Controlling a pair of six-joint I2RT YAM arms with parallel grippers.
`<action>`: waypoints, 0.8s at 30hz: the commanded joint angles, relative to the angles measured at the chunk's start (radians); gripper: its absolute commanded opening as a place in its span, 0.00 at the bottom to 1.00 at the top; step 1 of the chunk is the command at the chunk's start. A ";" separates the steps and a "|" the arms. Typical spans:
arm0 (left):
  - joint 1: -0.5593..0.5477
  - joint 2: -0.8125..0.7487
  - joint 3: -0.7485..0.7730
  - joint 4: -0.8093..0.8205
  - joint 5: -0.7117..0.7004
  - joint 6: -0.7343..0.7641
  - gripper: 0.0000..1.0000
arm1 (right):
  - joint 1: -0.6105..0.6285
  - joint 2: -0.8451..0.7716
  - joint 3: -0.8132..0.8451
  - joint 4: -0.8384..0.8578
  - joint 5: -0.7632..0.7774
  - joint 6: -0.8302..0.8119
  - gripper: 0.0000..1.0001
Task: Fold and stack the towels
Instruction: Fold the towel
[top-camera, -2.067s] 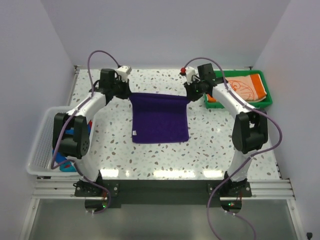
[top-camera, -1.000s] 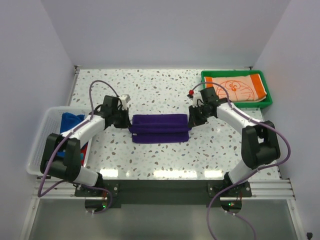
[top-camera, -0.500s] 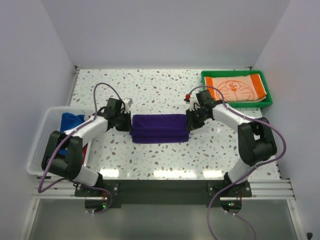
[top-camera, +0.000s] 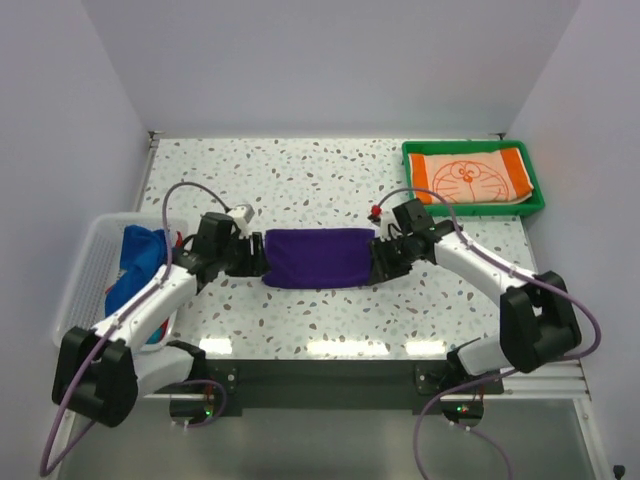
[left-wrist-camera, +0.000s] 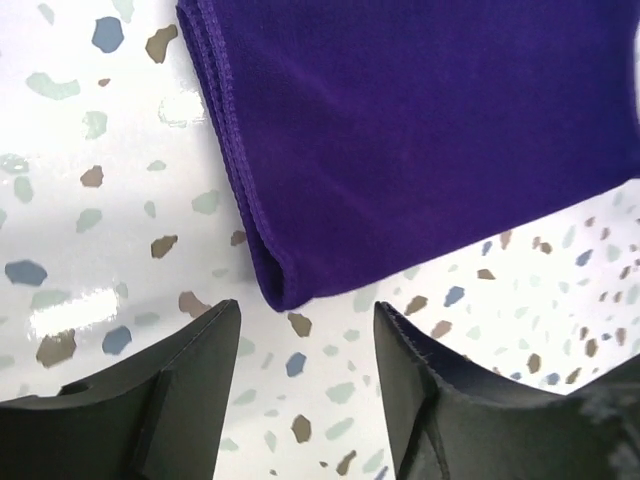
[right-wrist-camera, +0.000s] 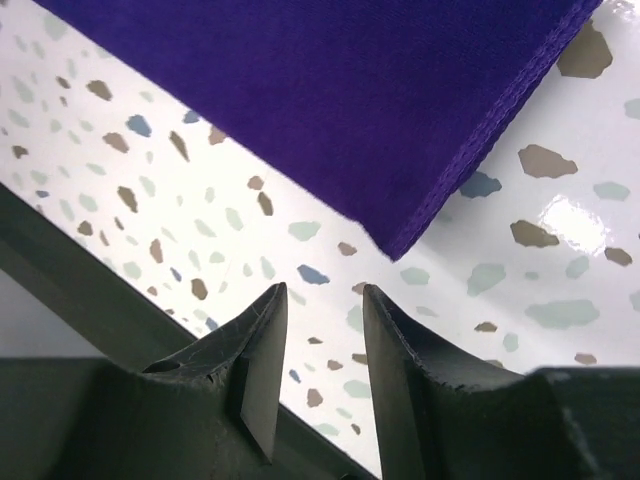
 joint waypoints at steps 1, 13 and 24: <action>-0.010 -0.118 -0.023 -0.028 -0.028 -0.076 0.62 | 0.002 -0.108 0.006 -0.016 0.016 0.038 0.40; -0.105 0.041 0.219 0.018 -0.107 -0.140 0.50 | 0.019 -0.048 0.067 0.256 0.028 0.239 0.36; -0.153 0.158 -0.044 0.176 -0.183 -0.226 0.29 | 0.017 0.052 -0.147 0.412 0.117 0.320 0.30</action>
